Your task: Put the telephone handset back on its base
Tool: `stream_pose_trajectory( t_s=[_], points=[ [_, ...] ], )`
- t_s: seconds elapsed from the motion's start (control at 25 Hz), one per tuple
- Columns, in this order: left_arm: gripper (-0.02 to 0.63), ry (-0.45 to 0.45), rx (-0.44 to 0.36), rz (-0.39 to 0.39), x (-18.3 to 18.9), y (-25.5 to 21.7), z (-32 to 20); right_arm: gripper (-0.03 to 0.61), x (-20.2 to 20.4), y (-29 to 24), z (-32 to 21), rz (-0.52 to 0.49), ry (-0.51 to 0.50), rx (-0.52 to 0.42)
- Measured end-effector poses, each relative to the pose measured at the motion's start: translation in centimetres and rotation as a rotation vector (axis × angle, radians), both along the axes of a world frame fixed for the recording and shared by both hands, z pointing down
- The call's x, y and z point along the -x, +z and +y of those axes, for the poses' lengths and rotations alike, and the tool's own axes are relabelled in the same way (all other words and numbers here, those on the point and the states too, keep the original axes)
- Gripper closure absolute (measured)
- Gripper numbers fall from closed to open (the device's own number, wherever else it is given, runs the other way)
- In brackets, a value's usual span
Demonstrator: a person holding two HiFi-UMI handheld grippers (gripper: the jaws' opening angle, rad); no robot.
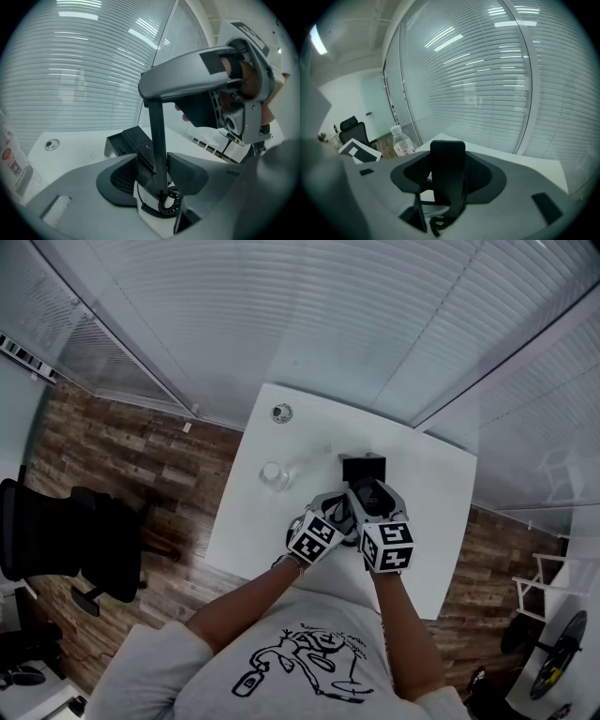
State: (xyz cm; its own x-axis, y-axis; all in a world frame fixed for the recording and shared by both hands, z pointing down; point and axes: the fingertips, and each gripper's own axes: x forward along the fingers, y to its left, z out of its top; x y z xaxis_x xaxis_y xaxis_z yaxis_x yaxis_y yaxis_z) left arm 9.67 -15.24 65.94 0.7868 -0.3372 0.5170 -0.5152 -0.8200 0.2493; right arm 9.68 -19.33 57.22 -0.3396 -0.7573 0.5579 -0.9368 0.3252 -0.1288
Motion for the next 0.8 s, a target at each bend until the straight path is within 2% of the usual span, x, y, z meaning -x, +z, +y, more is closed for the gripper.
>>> stream_pose_trajectory(
  t_s=[0.8],
  points=[
    [0.411,-0.055,0.146,-0.030,0.4,4.6,-2.2,0.367,1.1,4.3,-4.4,0.069,-0.049,0.126]
  ],
)
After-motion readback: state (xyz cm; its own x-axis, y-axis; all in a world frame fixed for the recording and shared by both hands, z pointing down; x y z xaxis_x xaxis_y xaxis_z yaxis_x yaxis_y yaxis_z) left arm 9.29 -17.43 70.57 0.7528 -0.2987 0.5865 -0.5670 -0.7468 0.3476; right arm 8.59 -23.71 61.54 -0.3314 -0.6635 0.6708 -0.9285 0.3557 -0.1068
